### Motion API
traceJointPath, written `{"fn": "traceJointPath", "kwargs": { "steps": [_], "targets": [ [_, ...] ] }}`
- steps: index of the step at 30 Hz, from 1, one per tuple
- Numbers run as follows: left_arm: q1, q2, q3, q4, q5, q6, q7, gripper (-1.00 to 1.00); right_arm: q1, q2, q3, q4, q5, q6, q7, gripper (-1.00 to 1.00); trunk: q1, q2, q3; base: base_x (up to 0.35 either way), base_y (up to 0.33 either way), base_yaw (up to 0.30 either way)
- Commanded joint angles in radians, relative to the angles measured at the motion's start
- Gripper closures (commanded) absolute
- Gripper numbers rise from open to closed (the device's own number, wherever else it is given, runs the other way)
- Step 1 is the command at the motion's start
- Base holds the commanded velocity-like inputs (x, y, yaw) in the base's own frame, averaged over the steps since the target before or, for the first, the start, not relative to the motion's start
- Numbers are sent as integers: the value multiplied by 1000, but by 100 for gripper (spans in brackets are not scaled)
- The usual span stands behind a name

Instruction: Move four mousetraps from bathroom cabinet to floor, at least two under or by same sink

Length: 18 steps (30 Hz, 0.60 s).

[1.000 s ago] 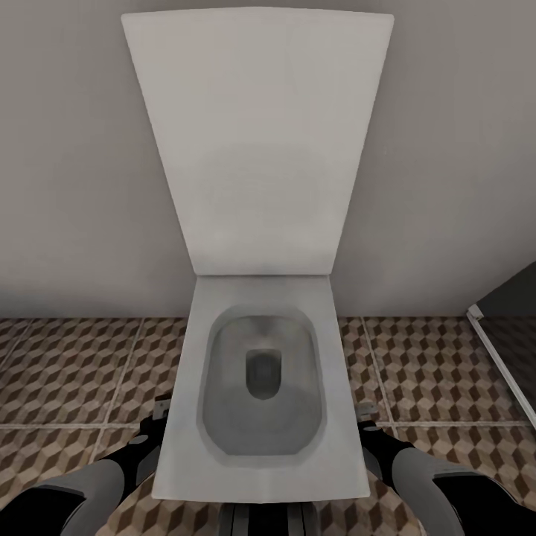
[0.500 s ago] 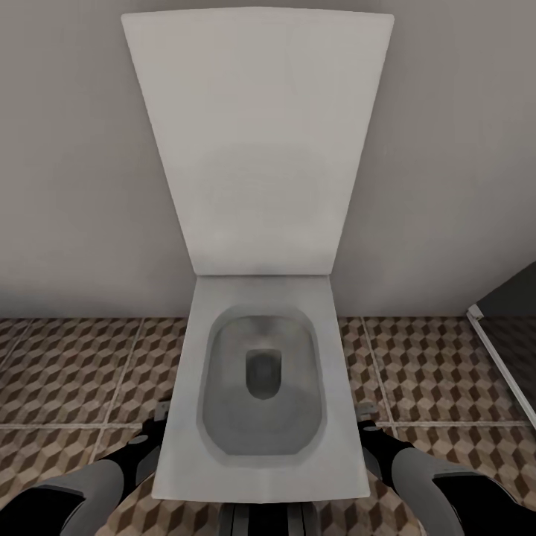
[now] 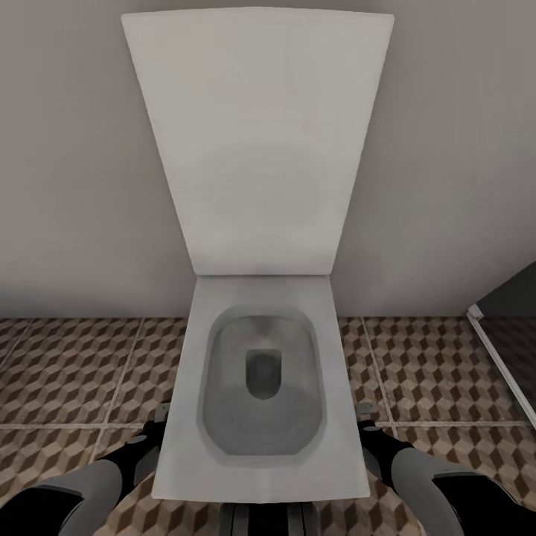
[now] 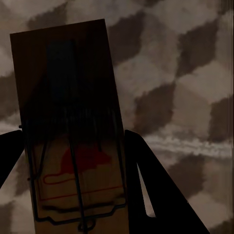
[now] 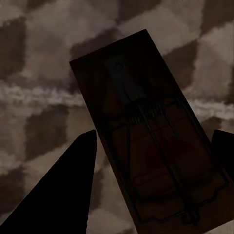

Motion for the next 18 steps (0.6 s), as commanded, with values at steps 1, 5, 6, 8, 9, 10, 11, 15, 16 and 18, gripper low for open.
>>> {"fn": "traceJointPath", "kwargs": {
  "steps": [1,5,6,8,9,10,11,15,16,18],
  "targets": [
    [-1,1,-8,1,7,-3,-9,100,-1,0,5,2,7,2,-5,100,0,0,-1,0,0,0],
    [-1,8,-8,1,8,-2,-31,100,-1,1,5,2,7,2,-5,100,0,0,-1,0,0,0],
    [-1,9,-8,1,8,-3,-33,100,-1,1,5,2,7,2,-5,100,0,0,-1,0,0,0],
    [-1,10,-8,1,8,-3,-36,100,-1,1,5,2,7,2,-5,100,0,0,-1,0,0,0],
    [-1,10,-8,1,7,-3,-36,100,-1,1,5,2,7,2,-5,100,0,0,-1,0,0,0],
    [-1,11,-8,1,7,-3,-37,100,-1,1,5,2,7,2,-5,100,0,0,-1,0,0,0],
    [-1,11,-8,1,7,-4,-38,100,-1,1,5,2,7,2,-5,100,0,0,-1,0,0,0],
    [-1,11,-8,1,6,-8,-39,100,-1,0,5,2,7,2,-5,100,0,0,-1,0,0,0],
    [-1,11,-8,1,6,-8,-39,100,-1,0,5,2,7,2,-5,100,0,0,-1,0,0,0],
    [-1,11,-8,1,6,-9,-39,100,-1,-1,5,2,7,2,-5,100,0,0,-1,0,0,0]
  ]
}}
